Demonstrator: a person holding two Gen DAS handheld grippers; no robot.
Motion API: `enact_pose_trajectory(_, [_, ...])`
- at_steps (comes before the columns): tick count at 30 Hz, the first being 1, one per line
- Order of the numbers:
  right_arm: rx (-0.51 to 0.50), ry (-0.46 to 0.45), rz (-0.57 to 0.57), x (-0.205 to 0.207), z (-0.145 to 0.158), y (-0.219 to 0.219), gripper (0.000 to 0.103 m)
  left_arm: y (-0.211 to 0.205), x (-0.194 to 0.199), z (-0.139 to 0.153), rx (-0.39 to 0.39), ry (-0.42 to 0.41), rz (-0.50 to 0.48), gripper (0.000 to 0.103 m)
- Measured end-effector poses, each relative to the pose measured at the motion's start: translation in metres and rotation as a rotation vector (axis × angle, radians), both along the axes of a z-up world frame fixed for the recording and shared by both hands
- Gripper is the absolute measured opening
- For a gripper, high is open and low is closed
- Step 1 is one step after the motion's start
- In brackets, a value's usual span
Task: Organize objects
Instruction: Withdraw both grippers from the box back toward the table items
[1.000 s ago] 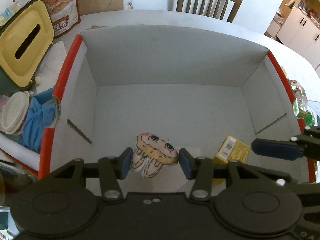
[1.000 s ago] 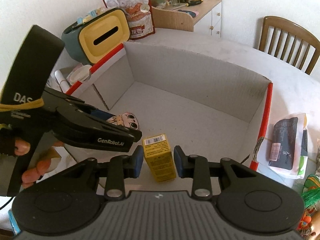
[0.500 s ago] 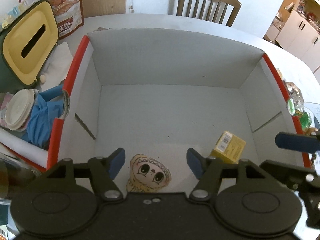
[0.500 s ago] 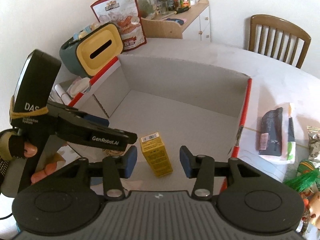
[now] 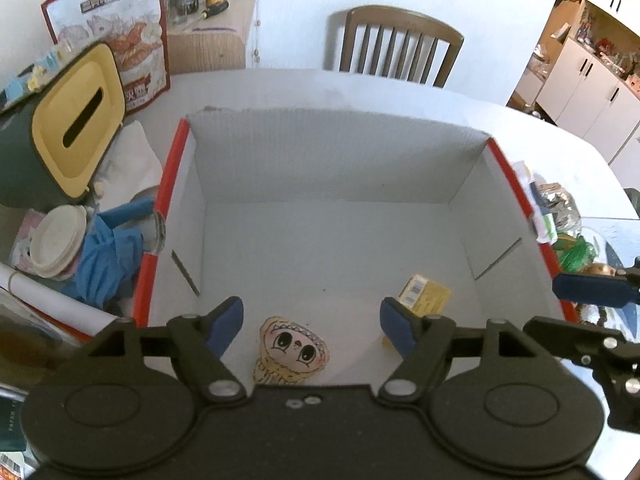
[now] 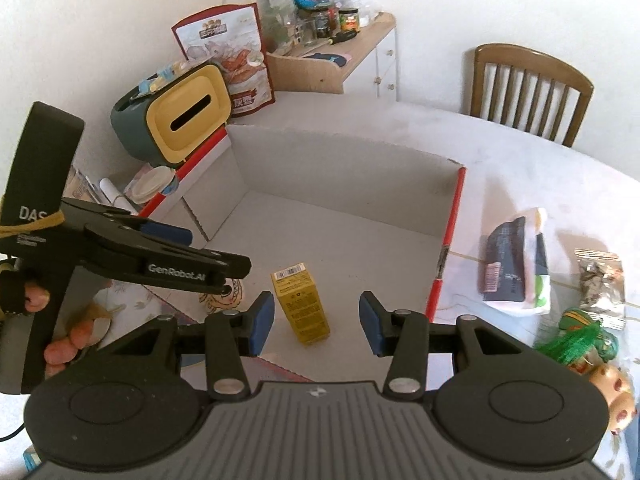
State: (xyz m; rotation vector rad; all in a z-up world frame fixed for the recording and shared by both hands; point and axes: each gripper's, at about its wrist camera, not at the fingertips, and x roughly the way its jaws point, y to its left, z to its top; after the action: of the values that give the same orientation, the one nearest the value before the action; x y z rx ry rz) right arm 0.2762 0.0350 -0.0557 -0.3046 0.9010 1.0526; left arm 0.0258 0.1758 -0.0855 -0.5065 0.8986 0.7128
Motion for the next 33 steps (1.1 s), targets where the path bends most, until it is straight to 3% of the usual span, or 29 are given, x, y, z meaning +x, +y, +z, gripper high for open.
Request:
enact_pose_trajectory(10, [0.045, -0.042, -0.045, -0.012, 0.026, -0.021, 0.054, -0.027, -0.001, 0.031, 0.079, -0.05, -0.019, 0.079])
enact_pose_trajectory(17, [0.093, -0.051, -0.066, -0.014, 0.04, -0.047, 0.063, -0.052, 0.006, 0.054, 0.138, -0.082, -0.053, 0.088])
enact_pose_trajectory(23, [0.133, -0.063, -0.084, -0.006, 0.048, -0.09, 0.075, -0.081, 0.024, 0.067, 0.168, -0.105, -0.06, 0.102])
enact_pose_trajectory(33, [0.149, -0.081, -0.099, 0.028, 0.039, -0.183, 0.087, -0.135, 0.081, 0.066, 0.157, -0.106, -0.082, 0.103])
